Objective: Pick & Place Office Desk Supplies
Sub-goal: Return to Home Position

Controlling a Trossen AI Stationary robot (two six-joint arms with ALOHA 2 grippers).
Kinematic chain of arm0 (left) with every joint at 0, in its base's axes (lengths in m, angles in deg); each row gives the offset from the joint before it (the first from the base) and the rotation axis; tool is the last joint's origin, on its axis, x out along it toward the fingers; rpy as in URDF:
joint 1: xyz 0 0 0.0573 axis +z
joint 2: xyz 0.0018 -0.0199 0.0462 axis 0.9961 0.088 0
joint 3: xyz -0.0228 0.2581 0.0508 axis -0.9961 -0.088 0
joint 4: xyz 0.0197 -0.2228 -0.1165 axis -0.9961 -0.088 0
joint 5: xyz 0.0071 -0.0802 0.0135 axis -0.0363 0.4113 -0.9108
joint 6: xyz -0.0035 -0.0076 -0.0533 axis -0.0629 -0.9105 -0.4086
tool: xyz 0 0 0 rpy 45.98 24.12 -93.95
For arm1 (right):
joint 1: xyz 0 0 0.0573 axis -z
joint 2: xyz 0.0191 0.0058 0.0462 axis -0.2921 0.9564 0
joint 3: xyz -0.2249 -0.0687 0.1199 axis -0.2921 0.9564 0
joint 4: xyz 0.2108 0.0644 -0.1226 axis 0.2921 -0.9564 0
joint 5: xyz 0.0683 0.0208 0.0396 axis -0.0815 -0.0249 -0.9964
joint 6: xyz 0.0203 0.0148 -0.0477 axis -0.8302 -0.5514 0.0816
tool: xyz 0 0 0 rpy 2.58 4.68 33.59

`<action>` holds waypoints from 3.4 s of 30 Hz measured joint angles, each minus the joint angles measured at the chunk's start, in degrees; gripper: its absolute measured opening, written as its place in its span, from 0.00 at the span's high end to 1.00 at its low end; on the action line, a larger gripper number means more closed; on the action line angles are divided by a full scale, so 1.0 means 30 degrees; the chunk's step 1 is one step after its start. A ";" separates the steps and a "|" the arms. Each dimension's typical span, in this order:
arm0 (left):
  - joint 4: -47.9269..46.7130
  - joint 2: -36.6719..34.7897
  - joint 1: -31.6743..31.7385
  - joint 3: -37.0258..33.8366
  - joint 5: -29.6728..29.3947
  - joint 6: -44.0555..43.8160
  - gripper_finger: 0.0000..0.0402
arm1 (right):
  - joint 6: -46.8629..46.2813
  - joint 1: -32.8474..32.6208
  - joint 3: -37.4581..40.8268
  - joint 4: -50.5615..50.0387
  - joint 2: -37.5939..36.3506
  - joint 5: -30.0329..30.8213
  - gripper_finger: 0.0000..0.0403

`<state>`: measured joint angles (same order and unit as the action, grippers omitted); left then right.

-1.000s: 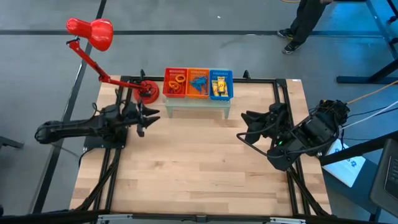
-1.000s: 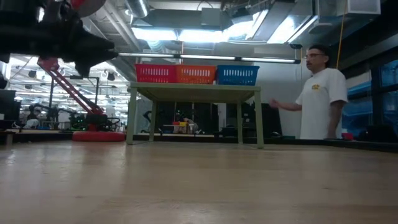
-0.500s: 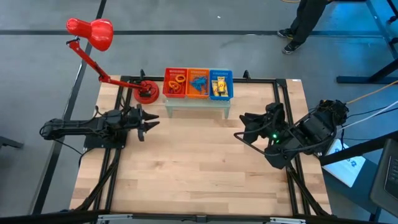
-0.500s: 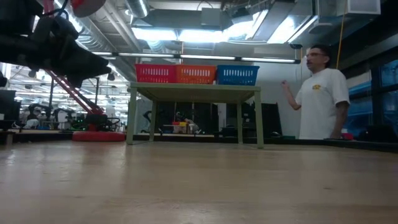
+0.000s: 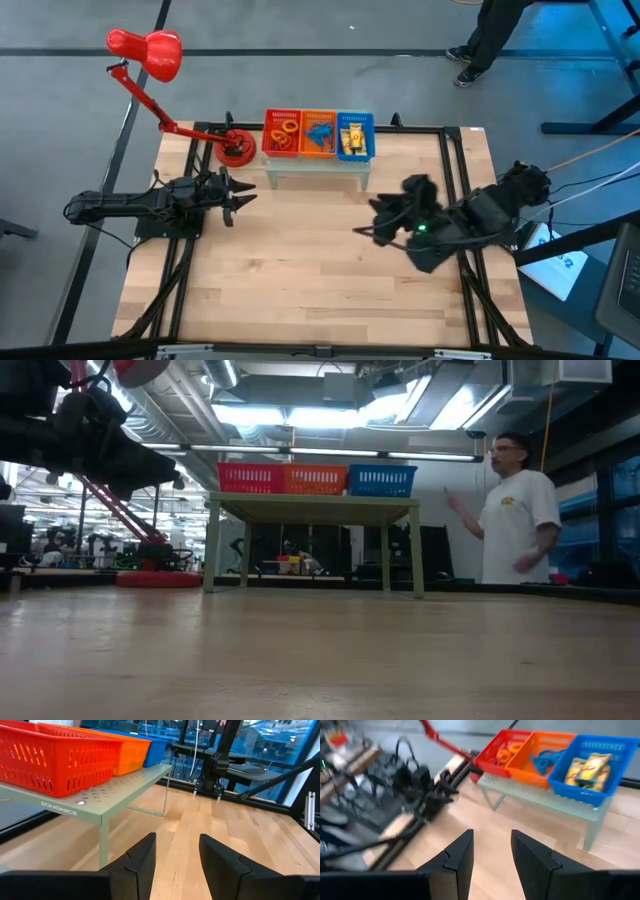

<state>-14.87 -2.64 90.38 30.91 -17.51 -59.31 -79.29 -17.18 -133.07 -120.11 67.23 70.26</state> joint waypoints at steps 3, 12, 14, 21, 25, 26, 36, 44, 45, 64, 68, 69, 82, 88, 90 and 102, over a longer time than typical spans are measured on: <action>0.0000 -0.0007 0.0000 -0.0001 0.0000 0.0000 0.64 | 0.2596 0.0768 0.0007 0.1637 0.0803 -0.1328 0.67; 0.0000 -0.0002 0.0000 -0.0022 0.0000 -0.0066 0.64 | 1.5878 0.4389 0.0007 1.0316 0.2269 -0.8025 0.67; -0.0004 -0.0007 0.0000 -0.0030 0.0000 -0.0066 0.64 | 1.8427 0.5165 0.0007 1.1797 0.2295 -0.9764 0.67; -0.0007 -0.0007 0.0000 -0.0030 -0.0001 -0.0058 0.64 | 2.3051 0.6755 0.0014 1.2602 0.2051 -1.2823 0.67; -0.0007 0.0000 0.0000 -0.0030 -0.0007 -0.0058 0.64 | 2.4542 0.6939 0.0677 1.3453 0.1378 -1.4292 0.67; -0.0007 0.0000 0.0000 -0.0035 -0.0007 -0.0056 0.64 | 2.4875 0.6982 0.1162 1.3985 0.0918 -1.4705 0.67; 0.0021 0.0007 0.0000 -0.0044 -0.0015 -0.0045 0.64 | 2.4448 0.8125 1.3693 2.3223 -0.6485 -1.7382 0.67; 0.0073 0.0000 0.0003 -0.0044 -0.0044 0.0000 0.64 | 2.2321 0.8279 2.3876 2.9735 -1.2672 -1.7465 0.67; 0.0080 0.0000 0.0007 -0.0044 -0.0044 0.0000 0.64 | 2.2221 0.8279 2.4992 3.0401 -1.3302 -1.7588 0.67; 0.0102 0.0000 0.0007 -0.0044 -0.0029 -0.0015 0.64 | 2.1107 0.8279 3.7708 3.5790 -2.2056 -1.7238 0.67; 0.0109 0.0000 0.0007 -0.0044 -0.0022 -0.0066 0.64 | 2.2074 0.8279 3.8313 3.5631 -2.3213 -1.7199 0.67; 0.0109 0.0000 0.0007 -0.0044 -0.0022 -0.0066 0.64 | 2.2398 0.8279 3.8355 3.5500 -2.3412 -1.7192 0.67; 0.0116 0.0000 0.0007 -0.0051 -0.0015 -0.0058 0.64 | 2.4608 0.8599 3.8803 3.1990 -2.6407 -1.7042 0.67; 0.0117 0.0004 0.0007 -0.0048 -0.0015 -0.0058 0.64 | 2.5154 0.8852 3.8789 2.9159 -2.8850 -1.6406 0.67; 0.0117 0.0000 0.0007 -0.0044 -0.0015 -0.0057 0.64 | 2.5343 0.8903 3.8794 2.7792 -2.9722 -1.5889 0.67; 0.0117 0.0007 0.0007 -0.0047 -0.0015 0.0007 0.64 | 2.5544 0.8956 3.8781 2.7896 -3.1364 -1.6132 0.67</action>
<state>-14.52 -2.62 90.40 30.78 -17.56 -59.29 -2.65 9.69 -16.73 -36.43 -26.87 21.86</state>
